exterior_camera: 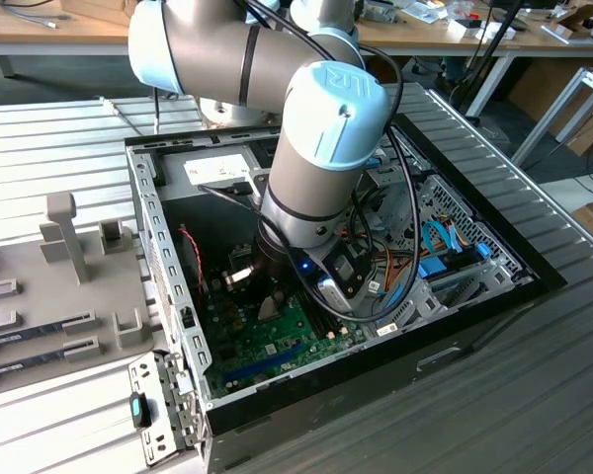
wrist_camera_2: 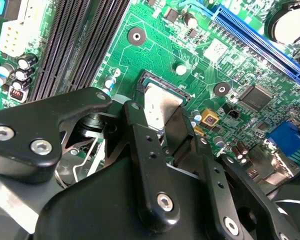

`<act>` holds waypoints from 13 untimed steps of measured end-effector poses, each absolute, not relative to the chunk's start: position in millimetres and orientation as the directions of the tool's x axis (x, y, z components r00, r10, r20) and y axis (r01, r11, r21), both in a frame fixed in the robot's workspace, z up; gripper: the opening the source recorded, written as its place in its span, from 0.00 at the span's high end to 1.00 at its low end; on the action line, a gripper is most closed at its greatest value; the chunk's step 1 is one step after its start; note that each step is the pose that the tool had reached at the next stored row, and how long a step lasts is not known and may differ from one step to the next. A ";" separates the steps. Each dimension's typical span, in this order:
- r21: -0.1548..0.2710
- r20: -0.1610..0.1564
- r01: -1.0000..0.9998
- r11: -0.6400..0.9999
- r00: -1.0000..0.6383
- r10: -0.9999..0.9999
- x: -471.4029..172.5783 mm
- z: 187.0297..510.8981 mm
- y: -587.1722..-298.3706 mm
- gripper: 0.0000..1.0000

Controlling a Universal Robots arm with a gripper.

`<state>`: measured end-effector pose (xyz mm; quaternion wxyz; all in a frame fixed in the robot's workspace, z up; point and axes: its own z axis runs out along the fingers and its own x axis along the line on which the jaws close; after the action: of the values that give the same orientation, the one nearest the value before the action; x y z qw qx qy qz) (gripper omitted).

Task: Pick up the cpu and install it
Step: 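Place the cpu into insertion slot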

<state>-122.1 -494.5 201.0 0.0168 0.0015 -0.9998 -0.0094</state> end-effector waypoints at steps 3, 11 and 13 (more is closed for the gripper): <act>0.019 0.034 -0.003 1.000 -0.999 -0.003 -122.2 200.8 -494.5 0.57; 0.019 0.033 -0.003 1.000 -0.999 -0.003 -122.1 213.8 -492.7 0.45; 0.019 0.034 -0.003 1.000 -0.999 -0.003 -122.1 219.8 -491.5 0.45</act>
<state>-122.1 -491.5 219.8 0.0168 0.0014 -0.9998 -0.0094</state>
